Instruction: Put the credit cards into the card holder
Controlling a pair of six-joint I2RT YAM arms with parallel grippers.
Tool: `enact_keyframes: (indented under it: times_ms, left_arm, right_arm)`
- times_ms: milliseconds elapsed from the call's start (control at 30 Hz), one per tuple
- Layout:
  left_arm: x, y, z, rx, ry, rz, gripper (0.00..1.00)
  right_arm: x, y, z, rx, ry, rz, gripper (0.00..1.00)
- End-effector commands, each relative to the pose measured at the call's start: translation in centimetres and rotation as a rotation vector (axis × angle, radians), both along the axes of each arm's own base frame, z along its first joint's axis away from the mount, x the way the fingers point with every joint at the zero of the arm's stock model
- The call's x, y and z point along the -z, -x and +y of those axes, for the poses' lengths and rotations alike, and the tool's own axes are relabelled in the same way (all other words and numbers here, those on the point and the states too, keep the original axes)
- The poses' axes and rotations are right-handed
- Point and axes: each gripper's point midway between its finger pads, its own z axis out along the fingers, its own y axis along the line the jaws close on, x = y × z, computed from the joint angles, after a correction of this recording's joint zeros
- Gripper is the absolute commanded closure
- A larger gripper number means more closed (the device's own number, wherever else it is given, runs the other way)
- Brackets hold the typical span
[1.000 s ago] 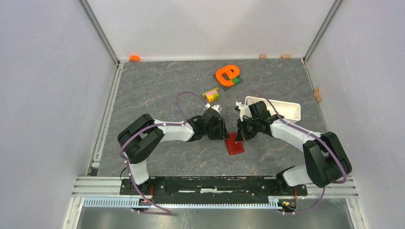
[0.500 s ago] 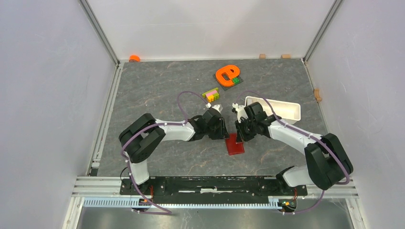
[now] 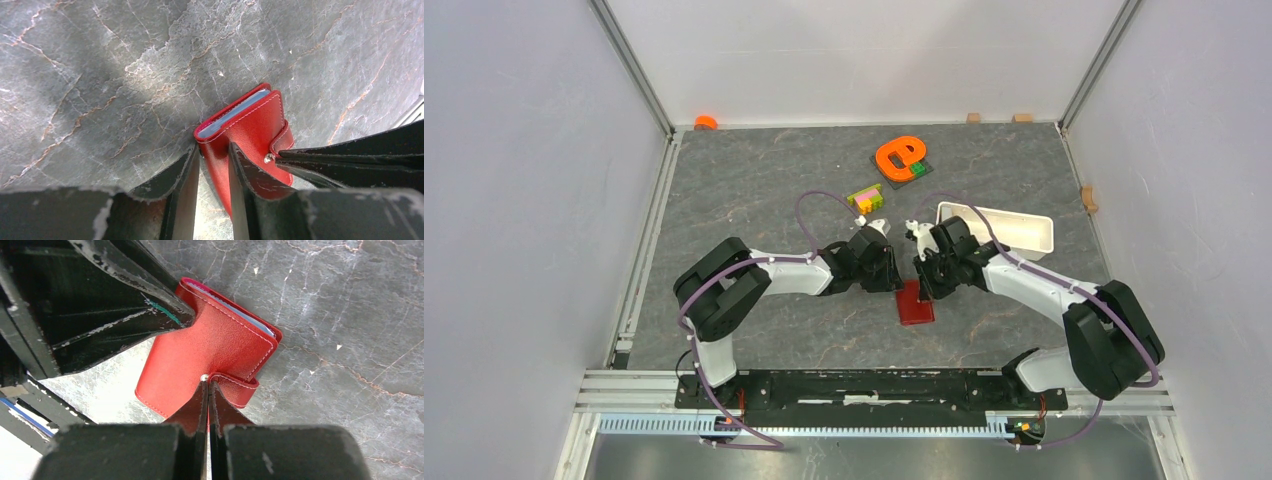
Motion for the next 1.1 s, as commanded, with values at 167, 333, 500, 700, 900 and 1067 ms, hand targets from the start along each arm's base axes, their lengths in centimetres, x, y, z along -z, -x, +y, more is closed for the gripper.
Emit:
enact_keyframes:
  times_ms: [167, 333, 500, 700, 900, 1067]
  left_arm:
    - [3.6, 1.1, 2.2, 0.020, -0.157, 0.025, 0.68]
    - [3.6, 1.3, 2.2, 0.017, -0.153, 0.032, 0.70]
    - [2.6, 1.2, 2.3, -0.023, -0.108, 0.011, 0.71]
    - [0.6, 0.9, 3.0, -0.085, -0.041, -0.036, 0.63]
    - [-1.4, 1.7, 3.0, -0.125, 0.076, -0.052, 0.53]
    - [-0.7, 3.2, 2.0, -0.105, 0.113, -0.008, 0.52]
  right_arm:
    - [-0.3, 0.5, 1.3, -0.024, 0.005, 0.010, 1.00]
    - [0.1, 0.7, 1.3, -0.007, 0.020, 0.011, 1.00]
    - [0.6, 0.9, 1.2, 0.029, 0.048, 0.009, 1.00]
    - [1.7, 1.5, 0.6, 0.066, 0.098, 0.016, 1.00]
    - [2.3, 1.6, 0.0, 0.105, 0.131, 0.006, 1.00]
    - [2.1, 1.5, 0.1, 0.114, 0.128, -0.002, 1.00]
